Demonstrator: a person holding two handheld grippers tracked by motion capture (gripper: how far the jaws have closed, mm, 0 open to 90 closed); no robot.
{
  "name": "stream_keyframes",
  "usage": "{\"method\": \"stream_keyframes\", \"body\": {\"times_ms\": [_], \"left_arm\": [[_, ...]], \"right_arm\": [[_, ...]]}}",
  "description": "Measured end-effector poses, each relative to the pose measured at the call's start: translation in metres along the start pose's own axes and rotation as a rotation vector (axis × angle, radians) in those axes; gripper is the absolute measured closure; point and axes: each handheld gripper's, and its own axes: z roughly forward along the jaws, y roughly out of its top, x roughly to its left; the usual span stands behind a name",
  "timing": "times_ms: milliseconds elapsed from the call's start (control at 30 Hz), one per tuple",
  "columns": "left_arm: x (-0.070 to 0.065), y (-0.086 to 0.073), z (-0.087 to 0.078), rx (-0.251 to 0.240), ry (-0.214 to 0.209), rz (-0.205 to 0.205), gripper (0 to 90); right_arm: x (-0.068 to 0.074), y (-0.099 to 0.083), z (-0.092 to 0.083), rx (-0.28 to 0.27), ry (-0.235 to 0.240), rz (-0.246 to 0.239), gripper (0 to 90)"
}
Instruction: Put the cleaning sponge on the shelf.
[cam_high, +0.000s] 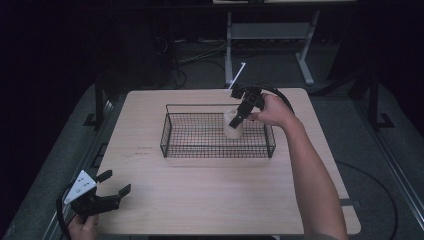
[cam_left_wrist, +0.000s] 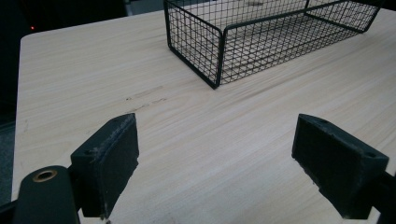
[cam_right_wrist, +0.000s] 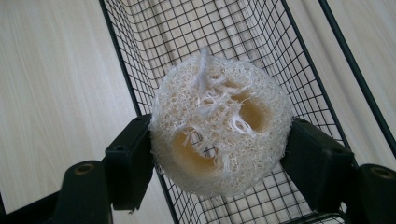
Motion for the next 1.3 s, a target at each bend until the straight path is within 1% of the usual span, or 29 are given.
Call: {"method": "stream_keyframes", "body": {"times_ms": [300, 467, 667, 833, 1033, 1167, 1233, 1300], "left_arm": [[0.0, 0.0, 0.0, -0.001, 0.001, 0.0, 13.9], [0.001, 0.0, -0.001, 0.0, 0.001, 0.002, 14.0], [0.001, 0.0, -0.001, 0.001, 0.001, 0.003, 14.0], [0.0, 0.0, -0.001, 0.001, 0.002, 0.004, 13.9], [0.001, 0.0, -0.001, 0.0, 0.001, 0.003, 14.0], [0.001, 0.0, -0.001, -0.001, 0.003, 0.0, 14.0], [0.0, 0.0, -0.001, 0.0, 0.001, 0.002, 13.9], [0.0, 0.0, 0.0, 0.0, 0.002, 0.001, 13.9]], "right_arm": [[-0.002, 0.003, 0.013, 0.009, 0.004, -0.005, 28.7], [-0.001, 0.004, 0.016, 0.009, 0.005, -0.005, 28.7], [-0.003, -0.001, 0.023, 0.002, 0.013, 0.006, 28.6], [-0.005, -0.004, 0.029, 0.016, 0.014, 0.013, 28.6], [-0.005, -0.004, 0.032, 0.009, 0.014, 0.008, 28.6], [-0.005, -0.007, 0.035, -0.009, 0.025, 0.018, 28.6], [-0.006, -0.011, 0.041, -0.005, 0.03, 0.024, 28.6], [-0.006, -0.012, 0.043, 0.001, 0.03, 0.023, 28.6]]}}
